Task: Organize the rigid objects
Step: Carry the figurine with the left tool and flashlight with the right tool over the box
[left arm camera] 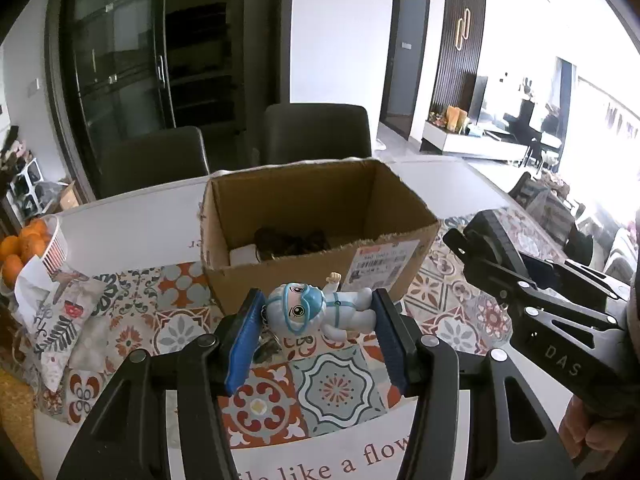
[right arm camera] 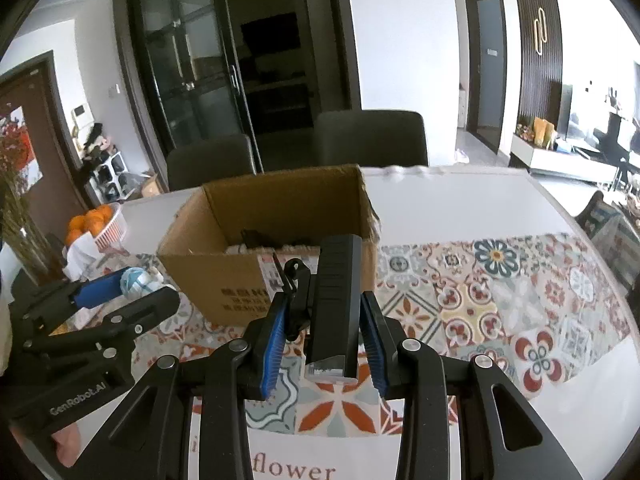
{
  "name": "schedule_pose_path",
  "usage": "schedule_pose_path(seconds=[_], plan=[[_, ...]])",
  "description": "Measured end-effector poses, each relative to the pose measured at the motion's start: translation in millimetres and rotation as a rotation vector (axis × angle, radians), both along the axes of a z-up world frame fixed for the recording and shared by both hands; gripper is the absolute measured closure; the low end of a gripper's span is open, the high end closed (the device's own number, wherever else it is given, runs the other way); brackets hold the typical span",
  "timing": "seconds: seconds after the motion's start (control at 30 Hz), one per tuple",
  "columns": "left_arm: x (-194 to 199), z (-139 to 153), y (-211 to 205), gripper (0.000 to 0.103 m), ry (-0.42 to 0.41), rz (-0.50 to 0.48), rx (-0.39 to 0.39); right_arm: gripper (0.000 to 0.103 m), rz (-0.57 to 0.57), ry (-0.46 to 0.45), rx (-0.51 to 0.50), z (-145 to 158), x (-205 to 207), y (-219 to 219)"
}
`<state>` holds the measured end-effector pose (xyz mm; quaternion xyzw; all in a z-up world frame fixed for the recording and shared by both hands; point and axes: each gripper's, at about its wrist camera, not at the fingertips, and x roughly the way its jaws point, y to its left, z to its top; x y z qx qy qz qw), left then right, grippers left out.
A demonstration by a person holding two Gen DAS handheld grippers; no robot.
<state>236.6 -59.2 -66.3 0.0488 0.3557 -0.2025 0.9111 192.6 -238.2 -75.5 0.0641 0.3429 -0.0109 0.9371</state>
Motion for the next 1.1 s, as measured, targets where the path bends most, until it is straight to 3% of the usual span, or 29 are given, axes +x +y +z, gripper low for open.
schedule_pose_path(seconds=[0.73,1.1], plan=[[35,64,12,0.049,-0.103,0.022,-0.024,0.067,0.054,-0.099,-0.011,58,40,17],[79,78,8,0.049,-0.106,0.03,-0.022,0.067,0.076,-0.116,-0.046,76,82,18]])
